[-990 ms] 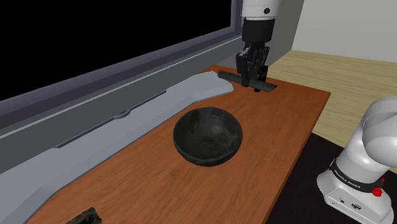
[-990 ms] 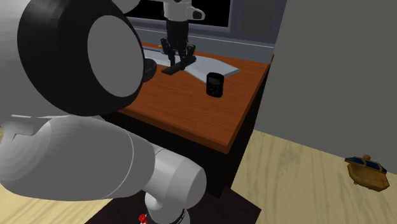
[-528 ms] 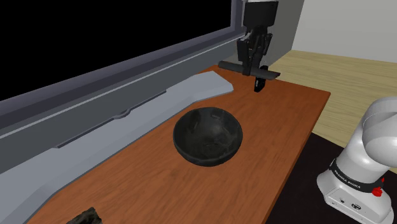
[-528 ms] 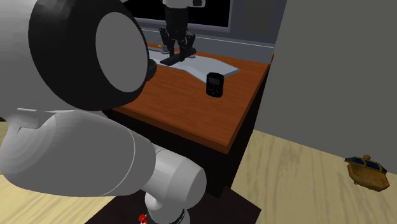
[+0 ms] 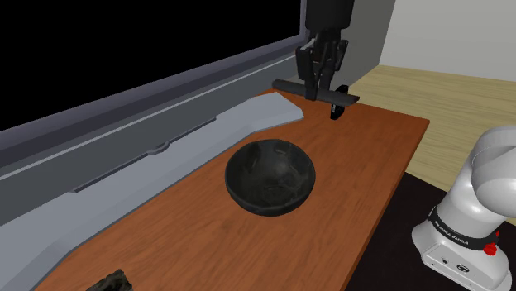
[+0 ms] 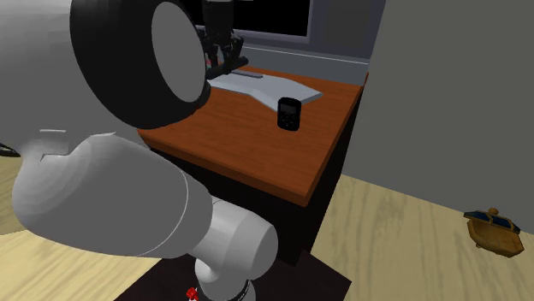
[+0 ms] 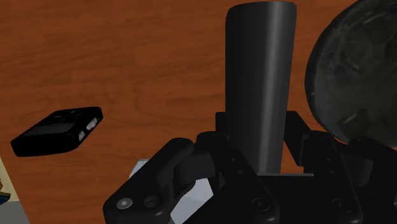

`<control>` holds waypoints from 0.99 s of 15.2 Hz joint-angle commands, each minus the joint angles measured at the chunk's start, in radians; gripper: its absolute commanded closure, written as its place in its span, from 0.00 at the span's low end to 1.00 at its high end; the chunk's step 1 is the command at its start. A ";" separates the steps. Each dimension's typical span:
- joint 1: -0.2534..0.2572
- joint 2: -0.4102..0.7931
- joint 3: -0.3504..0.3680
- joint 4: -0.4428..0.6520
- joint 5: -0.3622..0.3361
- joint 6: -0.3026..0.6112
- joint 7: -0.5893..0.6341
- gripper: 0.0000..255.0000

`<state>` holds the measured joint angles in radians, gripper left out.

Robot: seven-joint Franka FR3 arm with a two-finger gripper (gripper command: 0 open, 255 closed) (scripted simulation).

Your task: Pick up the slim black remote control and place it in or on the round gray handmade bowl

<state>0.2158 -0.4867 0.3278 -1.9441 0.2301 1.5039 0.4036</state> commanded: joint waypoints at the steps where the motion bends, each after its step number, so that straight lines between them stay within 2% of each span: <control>1: 0.011 0.018 0.043 0.010 0.012 0.018 0.052 1.00; 7: 0.036 0.112 0.178 0.097 0.020 0.052 0.214 1.00; 11: 0.051 0.214 0.285 0.188 -0.008 0.076 0.343 1.00; 15: 0.055 0.197 0.284 0.119 0.001 0.129 0.332 1.00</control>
<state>0.2697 -0.2889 0.6092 -1.8100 0.2302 1.6179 0.7342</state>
